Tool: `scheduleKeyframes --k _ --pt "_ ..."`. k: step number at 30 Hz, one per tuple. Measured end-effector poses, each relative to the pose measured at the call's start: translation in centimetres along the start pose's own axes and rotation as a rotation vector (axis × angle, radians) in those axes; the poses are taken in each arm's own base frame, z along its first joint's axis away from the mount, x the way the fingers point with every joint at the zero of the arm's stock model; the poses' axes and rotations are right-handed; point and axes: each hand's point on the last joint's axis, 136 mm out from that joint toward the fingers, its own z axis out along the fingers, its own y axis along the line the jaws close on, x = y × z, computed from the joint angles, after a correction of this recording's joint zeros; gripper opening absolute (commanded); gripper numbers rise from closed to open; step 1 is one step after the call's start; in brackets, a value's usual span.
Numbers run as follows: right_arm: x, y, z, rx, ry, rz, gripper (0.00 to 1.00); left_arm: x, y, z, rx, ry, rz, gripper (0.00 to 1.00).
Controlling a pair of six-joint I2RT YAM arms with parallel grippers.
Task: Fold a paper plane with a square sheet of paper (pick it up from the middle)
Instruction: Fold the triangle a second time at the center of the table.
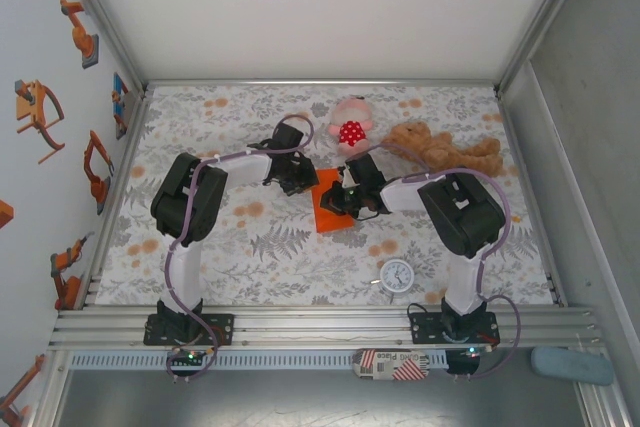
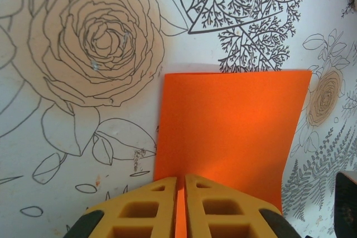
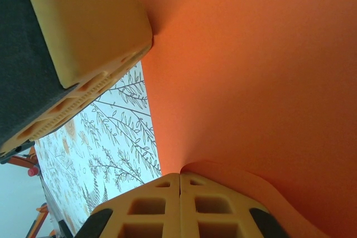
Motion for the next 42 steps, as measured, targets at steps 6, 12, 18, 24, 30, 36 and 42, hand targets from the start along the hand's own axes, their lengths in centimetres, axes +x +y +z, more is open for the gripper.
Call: scheduleKeyframes --k 6,12,18,24,30,36,42 --pt "0.0 0.0 0.0 0.000 0.001 0.003 0.14 -1.2 -0.9 -1.2 0.002 -0.033 0.002 0.24" --pt "-0.2 1.0 0.0 -0.023 0.002 -0.002 0.31 -4.4 -1.1 -6.7 -0.002 -0.185 -0.018 0.33" --pt "-0.2 1.3 0.0 -0.034 0.007 -0.007 0.33 -4.8 -0.2 -11.2 0.007 -0.287 -0.032 0.34" --pt "-0.2 1.3 0.0 -0.032 0.008 -0.013 0.31 -2.1 1.4 -10.0 -0.005 -0.235 -0.038 0.30" --pt "-0.2 1.3 -0.1 -0.031 0.009 -0.036 0.31 0.8 1.0 -8.2 0.012 -0.169 -0.012 0.27" --pt "0.0 1.1 -0.1 -0.024 0.014 -0.056 0.24 2.6 0.6 -7.0 0.039 -0.138 -0.001 0.24" --pt "0.2 0.9 -0.1 -0.018 0.020 -0.071 0.20 3.5 0.6 -6.4 0.057 -0.122 -0.013 0.22"
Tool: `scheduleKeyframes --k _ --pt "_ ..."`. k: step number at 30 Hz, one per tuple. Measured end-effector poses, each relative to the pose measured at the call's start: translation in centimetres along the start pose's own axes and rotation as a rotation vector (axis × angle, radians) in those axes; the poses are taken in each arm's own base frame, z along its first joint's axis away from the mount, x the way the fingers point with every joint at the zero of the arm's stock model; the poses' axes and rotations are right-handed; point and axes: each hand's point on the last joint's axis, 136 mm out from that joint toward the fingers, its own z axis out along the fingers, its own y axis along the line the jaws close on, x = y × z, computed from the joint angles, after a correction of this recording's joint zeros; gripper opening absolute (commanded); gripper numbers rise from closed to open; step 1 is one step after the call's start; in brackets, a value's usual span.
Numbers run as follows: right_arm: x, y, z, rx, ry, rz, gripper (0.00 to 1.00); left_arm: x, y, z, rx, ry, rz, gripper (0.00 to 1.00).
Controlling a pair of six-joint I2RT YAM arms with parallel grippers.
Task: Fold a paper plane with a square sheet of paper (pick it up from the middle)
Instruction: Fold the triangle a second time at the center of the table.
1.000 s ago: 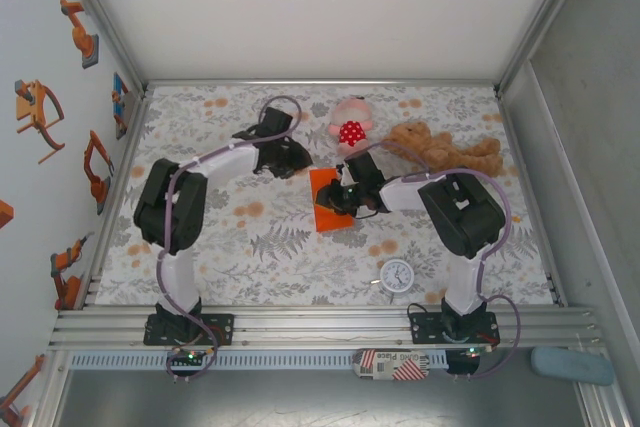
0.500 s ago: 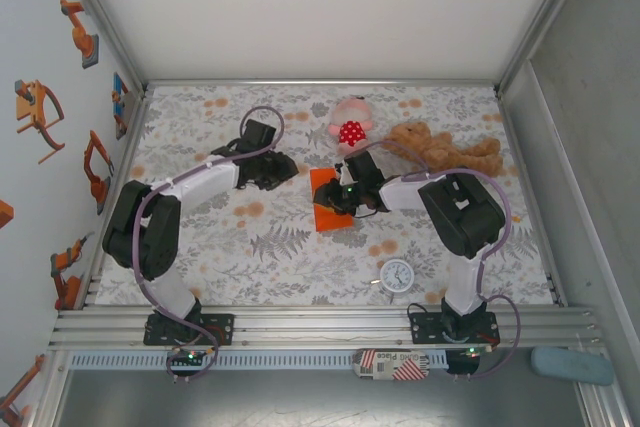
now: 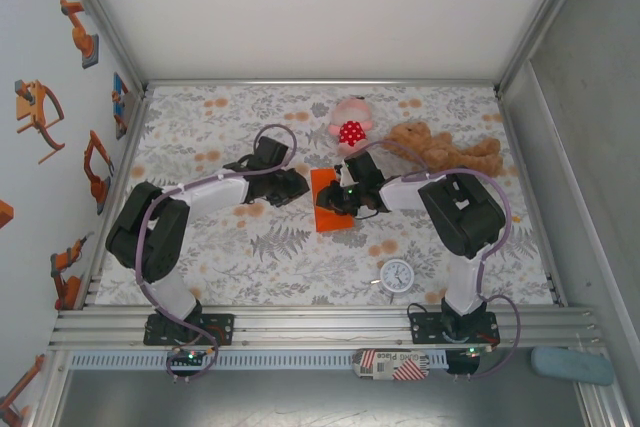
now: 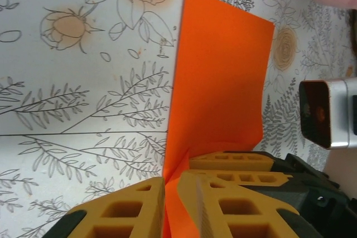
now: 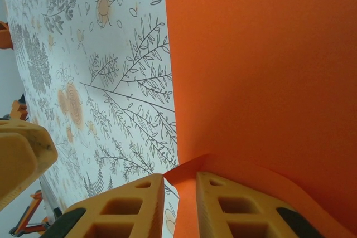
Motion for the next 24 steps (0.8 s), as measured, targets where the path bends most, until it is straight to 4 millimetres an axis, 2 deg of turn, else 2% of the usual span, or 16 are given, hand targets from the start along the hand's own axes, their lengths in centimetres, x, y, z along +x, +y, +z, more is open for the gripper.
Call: scheduleKeyframes --k 4,11,14,17,22,24 --pt "0.1 -0.1 0.0 0.004 0.003 -0.004 0.16 0.3 -0.7 0.3 0.022 0.003 0.006 0.20" --pt "0.5 -0.6 0.0 0.020 0.013 -0.001 0.06 0.9 -0.6 1.3 0.023 0.029 0.004 0.18" --pt "0.6 -0.8 0.0 0.027 0.017 0.003 0.04 1.1 -0.6 1.5 0.026 0.036 0.003 0.17" --pt "0.6 -0.8 0.0 0.028 0.018 0.004 0.05 1.3 -0.6 1.8 0.026 0.041 0.006 0.17" --pt "0.6 -0.7 0.0 0.025 0.018 0.001 0.13 1.7 -0.5 2.2 0.021 0.052 0.007 0.17" --pt "0.5 -0.7 -0.1 0.023 0.016 -0.005 0.13 1.7 -0.6 2.2 0.022 0.051 0.007 0.17"
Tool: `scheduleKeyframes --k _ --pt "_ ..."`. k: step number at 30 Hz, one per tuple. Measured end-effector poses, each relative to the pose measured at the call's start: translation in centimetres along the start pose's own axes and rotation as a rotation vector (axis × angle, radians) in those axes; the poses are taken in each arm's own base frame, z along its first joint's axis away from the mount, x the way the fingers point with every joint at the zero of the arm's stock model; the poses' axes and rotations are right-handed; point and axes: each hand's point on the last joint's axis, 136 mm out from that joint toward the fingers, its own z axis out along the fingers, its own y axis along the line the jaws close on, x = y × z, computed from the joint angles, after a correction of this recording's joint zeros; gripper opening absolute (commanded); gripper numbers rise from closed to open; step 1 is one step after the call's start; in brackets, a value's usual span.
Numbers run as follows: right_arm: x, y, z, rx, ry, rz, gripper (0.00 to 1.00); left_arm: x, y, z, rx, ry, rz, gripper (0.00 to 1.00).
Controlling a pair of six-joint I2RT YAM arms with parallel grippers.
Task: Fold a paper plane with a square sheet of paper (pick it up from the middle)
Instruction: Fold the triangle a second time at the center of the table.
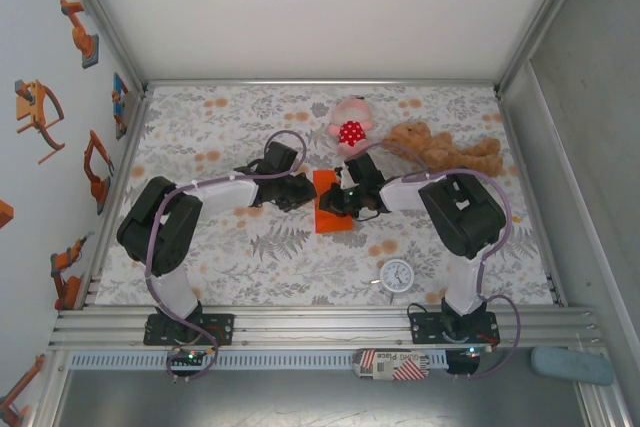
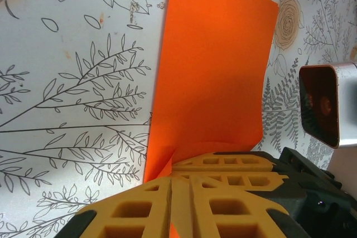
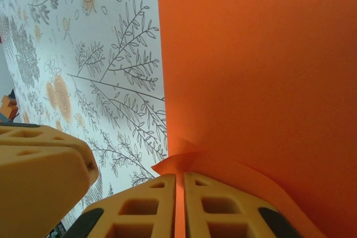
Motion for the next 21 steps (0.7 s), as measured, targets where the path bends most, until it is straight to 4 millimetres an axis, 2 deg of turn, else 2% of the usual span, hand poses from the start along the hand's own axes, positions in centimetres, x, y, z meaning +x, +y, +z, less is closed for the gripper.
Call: scheduleKeyframes --k 8,14,21 --pt "0.0 -0.1 0.0 0.003 0.001 -0.015 0.09 -0.9 -0.7 0.8 0.002 -0.006 0.002 0.15" --pt "0.0 -0.3 0.0 0.014 -0.002 -0.012 0.00 -0.9 -0.5 0.8 -0.006 -0.009 0.006 0.10" --pt "0.1 -0.3 0.0 0.016 -0.001 -0.010 0.00 -0.2 0.1 1.0 -0.010 0.014 0.003 0.05"
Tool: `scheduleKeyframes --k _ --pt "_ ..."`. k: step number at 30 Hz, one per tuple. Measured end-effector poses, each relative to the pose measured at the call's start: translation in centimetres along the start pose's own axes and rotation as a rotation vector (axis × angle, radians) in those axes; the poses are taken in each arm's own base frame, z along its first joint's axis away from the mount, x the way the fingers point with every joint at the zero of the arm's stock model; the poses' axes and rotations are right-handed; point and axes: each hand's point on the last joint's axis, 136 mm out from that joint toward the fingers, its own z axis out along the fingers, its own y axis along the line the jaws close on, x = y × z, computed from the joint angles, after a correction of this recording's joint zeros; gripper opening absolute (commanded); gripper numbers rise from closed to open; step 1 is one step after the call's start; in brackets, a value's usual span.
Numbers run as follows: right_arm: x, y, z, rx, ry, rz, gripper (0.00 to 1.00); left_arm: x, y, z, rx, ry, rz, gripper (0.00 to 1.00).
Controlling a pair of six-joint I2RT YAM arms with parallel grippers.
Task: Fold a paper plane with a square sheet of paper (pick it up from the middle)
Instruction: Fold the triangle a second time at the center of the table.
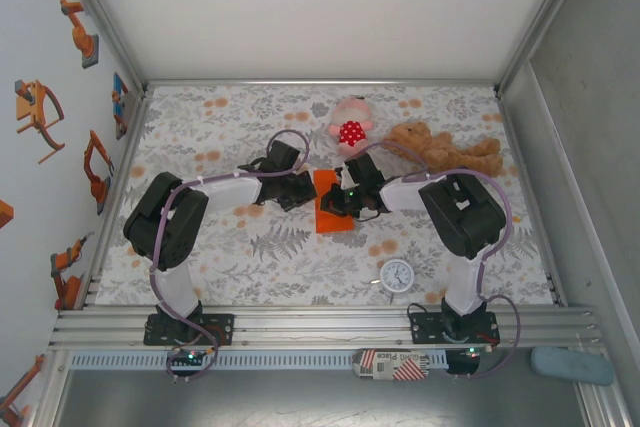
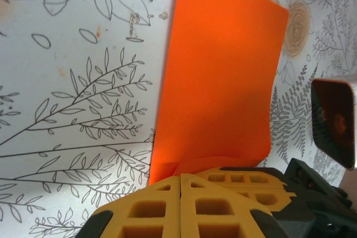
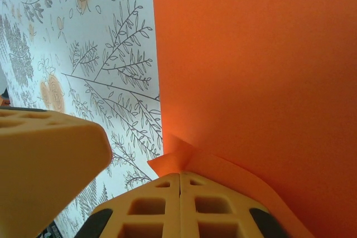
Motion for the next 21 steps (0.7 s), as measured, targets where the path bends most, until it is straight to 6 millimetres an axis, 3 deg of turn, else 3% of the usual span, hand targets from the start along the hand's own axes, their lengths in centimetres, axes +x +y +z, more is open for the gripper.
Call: scheduleKeyframes --k 9,21 --pt "0.0 0.0 0.0 0.002 0.001 0.001 0.00 0.8 -0.5 0.2 0.022 0.034 0.010 0.02" --pt "0.0 -0.1 0.0 0.003 0.003 0.005 0.00 1.2 0.6 1.4 -0.011 0.057 -0.002 0.01"
